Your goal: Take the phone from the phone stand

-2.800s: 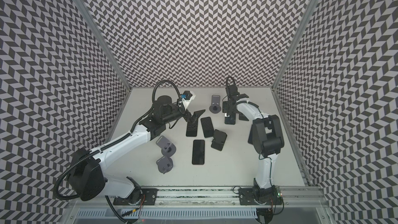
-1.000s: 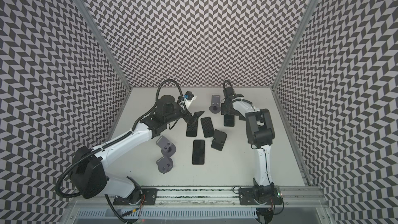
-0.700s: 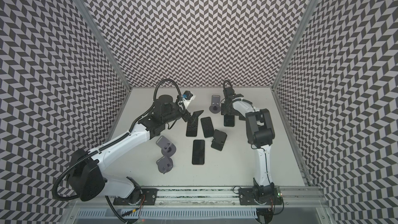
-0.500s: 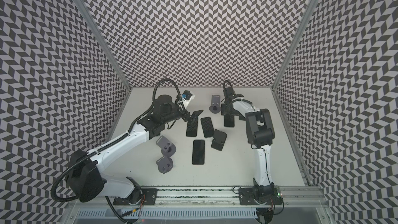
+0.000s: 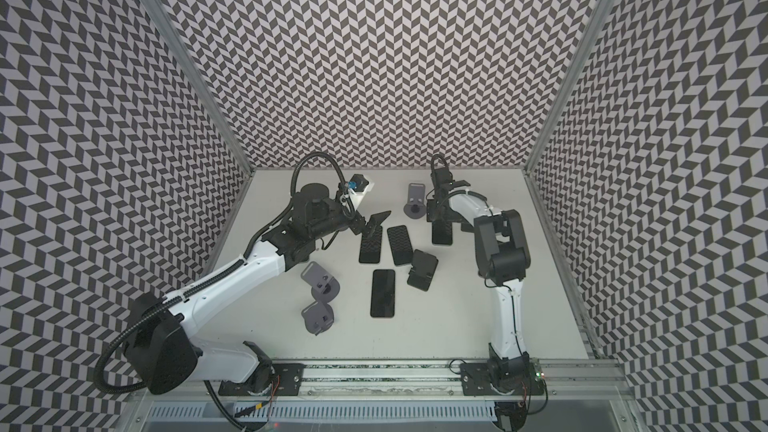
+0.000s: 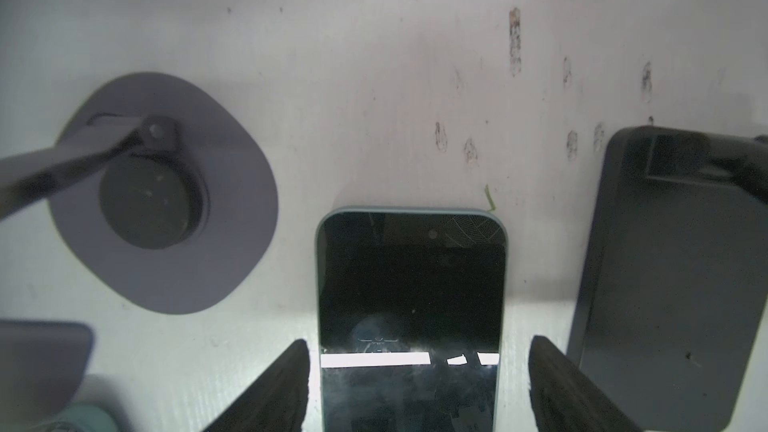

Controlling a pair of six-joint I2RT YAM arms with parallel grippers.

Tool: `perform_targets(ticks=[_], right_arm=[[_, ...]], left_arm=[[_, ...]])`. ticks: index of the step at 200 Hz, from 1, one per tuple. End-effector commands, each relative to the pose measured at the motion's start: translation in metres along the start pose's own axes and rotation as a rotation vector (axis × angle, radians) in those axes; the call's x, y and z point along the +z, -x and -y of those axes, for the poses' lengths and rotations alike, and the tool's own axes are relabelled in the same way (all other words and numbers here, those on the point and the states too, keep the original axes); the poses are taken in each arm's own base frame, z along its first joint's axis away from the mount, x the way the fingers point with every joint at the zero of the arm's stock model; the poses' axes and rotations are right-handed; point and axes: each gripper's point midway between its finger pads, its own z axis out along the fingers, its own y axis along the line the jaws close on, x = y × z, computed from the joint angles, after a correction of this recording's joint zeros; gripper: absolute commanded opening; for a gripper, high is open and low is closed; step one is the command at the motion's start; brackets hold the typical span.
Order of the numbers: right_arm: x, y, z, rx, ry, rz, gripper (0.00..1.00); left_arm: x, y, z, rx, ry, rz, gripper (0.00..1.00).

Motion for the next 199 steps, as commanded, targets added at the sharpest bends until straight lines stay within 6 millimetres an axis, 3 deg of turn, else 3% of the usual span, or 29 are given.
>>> perform_targets(ticks=[1, 36, 72, 112, 153, 178, 199], right_arm=[[-0.013, 0.014, 0.001, 0.003, -0.003, 0.037, 0.81], [-0.03, 0.022, -0.002, 0.007, 0.018, 0.044, 0.8], [-0.063, 0.033, -0.001, 0.01, 0.031, 0.101, 0.81], [-0.113, 0.053, 0.001, 0.034, 0.086, 0.209, 0.81], [-0.172, 0.068, 0.004, 0.08, 0.214, 0.331, 0.81], [-0.203, 0.072, 0.014, 0.106, 0.237, 0.413, 0.82], [-0.229, 0.074, 0.034, 0.136, 0.198, 0.519, 0.85]], left_arm=[[-0.006, 0.012, -0.007, 0.012, 0.039, 0.054, 1.0], [-0.02, 0.03, -0.039, 0.002, 0.16, 0.14, 1.0], [-0.044, 0.043, -0.081, -0.026, 0.317, 0.221, 1.0], [-0.088, 0.036, -0.142, -0.127, 0.576, 0.292, 1.0], [-0.164, -0.028, -0.22, -0.311, 0.926, 0.305, 1.0], [-0.202, -0.073, -0.251, -0.325, 1.095, 0.25, 1.0], [-0.227, -0.113, -0.266, -0.34, 1.203, 0.21, 0.99]])
